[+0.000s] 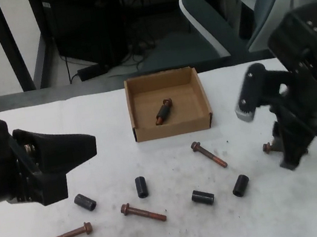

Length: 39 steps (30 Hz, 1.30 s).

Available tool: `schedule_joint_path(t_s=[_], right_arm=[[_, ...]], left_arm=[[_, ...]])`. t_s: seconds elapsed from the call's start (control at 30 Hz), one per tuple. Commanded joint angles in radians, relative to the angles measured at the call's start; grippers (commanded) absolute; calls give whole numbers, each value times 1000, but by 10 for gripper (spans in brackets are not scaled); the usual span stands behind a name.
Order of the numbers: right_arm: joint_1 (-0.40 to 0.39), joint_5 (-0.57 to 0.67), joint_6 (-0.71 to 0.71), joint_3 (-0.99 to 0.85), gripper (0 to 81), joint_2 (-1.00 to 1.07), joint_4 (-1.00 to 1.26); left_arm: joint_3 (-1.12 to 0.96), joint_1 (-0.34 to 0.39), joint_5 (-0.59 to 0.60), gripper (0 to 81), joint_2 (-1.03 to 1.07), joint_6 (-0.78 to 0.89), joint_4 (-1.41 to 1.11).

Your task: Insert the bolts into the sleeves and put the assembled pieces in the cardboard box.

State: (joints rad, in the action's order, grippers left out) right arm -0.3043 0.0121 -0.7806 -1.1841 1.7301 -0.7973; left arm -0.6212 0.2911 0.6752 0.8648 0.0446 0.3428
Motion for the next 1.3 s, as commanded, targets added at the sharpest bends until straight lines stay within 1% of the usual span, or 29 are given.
schedule_joint_path(t_s=[0.0, 0.17, 0.3, 0.4, 0.57, 0.67, 0.8, 0.93, 1.03, 1.17, 1.27], right_arm=[[10, 30, -15, -24, 243, 10, -24], [35, 56, -95, -89, 243, 44, -88], [42, 101, -116, -96, 243, 43, -136], [42, 106, -159, -93, 243, 49, -182], [43, 94, -166, -93, 243, 64, -164], [43, 52, -170, -93, 243, 80, -143], [50, 47, -172, -93, 243, 103, -111], [55, 11, -178, -93, 243, 129, -74], [55, 8, -194, -93, 243, 152, -75], [55, -33, -194, -93, 243, 181, -75], [55, -30, -192, -93, 243, 190, -63]], left_arm=[[1, -2, 9, 8, -8, 2, -12], [1, -2, 7, 8, -8, 2, -11], [1, -2, 7, 8, -8, 2, -11], [1, -2, 7, 8, -8, 2, -11], [1, -2, 7, 8, -8, 2, -11], [1, -2, 7, 8, -8, 2, -11], [1, -2, 7, 8, -8, 2, -11], [1, -2, 7, 8, -8, 2, -11], [1, -2, 7, 8, -8, 2, -11], [1, -2, 7, 8, -8, 2, -11], [1, -2, 7, 8, -8, 2, -11]])
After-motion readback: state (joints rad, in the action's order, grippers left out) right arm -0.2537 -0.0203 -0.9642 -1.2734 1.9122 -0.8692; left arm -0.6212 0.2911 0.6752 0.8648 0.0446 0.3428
